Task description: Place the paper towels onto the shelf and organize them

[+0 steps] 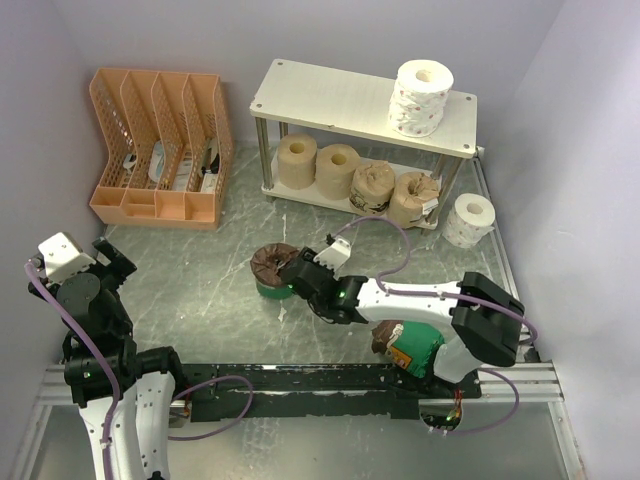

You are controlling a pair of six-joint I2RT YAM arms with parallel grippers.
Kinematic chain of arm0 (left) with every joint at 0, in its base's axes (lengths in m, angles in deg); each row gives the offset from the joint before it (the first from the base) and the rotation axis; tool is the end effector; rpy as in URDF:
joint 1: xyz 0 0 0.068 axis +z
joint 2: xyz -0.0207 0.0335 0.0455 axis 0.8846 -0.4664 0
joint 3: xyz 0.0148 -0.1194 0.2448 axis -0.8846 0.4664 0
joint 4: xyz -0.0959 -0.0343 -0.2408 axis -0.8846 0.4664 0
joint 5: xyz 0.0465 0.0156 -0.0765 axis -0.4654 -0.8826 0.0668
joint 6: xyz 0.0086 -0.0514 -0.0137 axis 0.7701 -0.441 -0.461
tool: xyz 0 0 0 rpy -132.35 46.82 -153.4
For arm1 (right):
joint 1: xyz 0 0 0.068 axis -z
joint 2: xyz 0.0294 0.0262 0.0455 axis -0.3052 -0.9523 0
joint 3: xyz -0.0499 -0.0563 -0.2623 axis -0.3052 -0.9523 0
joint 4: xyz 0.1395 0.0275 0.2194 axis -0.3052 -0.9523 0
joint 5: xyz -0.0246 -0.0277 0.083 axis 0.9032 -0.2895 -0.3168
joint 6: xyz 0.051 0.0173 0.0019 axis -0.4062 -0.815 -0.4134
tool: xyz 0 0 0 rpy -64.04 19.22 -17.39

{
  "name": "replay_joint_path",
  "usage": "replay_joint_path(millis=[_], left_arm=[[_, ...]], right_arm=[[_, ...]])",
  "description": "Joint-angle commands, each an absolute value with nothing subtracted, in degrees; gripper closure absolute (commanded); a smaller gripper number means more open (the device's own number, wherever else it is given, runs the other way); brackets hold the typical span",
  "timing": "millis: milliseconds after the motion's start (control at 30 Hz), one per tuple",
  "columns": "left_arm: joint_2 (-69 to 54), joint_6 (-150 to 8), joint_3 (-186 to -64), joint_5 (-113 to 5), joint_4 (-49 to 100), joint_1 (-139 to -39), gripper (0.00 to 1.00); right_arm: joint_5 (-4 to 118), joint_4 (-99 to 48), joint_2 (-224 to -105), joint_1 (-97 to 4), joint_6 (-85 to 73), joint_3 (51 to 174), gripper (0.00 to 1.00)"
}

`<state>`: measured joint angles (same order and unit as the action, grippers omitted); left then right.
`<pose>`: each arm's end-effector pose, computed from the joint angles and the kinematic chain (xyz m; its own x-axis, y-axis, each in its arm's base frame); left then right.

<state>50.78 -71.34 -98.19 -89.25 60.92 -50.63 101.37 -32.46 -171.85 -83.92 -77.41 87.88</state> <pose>0.0571 0.0282 0.3489 0.0295 -0.1798 -0.9833 -0.6253 0.7641 -0.1585 0.1478 0.2809 0.2045 -0.6018 0.5672 -0.5622 0.1662 0.7775 0.6065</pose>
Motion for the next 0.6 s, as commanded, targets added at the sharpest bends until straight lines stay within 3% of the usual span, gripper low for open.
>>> replay_joint_path(millis=[0,100,133,333,567], left_arm=[[50.85,-70.65,-98.31,-88.85,60.12,-50.10,0.06],[50.96,-70.65,-98.31,-88.89,60.11,-50.15,0.06],[50.98,-70.58,-98.32,-88.90,60.12,-50.12,0.06],[50.93,-70.56,-98.35,-88.94,60.12,-50.18,0.06],[51.04,-70.65,-98.24,-88.76,59.98,-50.15,0.06]], right_arm=[[97.76,-34.87,-175.33,-83.68,-75.39,86.69,0.59],[97.34,-34.84,-176.60,-83.34,-76.20,87.15,0.94],[97.22,-34.82,-176.91,-83.23,-76.21,87.33,1.00],[100.24,-36.28,-170.48,-83.17,-72.64,88.96,1.00],[103.28,-40.08,-162.95,-83.16,-64.02,101.51,1.00]])
